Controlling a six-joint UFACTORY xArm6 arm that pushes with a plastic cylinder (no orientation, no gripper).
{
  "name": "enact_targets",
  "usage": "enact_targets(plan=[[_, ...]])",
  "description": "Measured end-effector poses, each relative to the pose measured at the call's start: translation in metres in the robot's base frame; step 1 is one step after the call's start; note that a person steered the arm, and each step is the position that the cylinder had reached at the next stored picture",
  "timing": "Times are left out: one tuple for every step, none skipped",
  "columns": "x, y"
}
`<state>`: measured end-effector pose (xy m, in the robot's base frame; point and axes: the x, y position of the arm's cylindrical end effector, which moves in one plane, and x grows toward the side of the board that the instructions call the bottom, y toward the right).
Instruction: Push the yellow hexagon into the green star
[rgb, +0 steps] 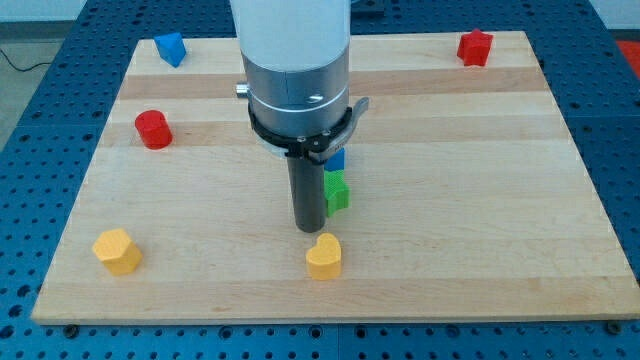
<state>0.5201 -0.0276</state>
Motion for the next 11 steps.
enact_targets(plan=[[-0.013,0.000],[-0.024,0.000],[-0.014,0.000],[0.012,0.014],[0.016,0.064],[0.031,0.097],[0.077,0.097],[0.098,0.072],[0.098,0.006],[0.098,-0.104],[0.098,-0.174]])
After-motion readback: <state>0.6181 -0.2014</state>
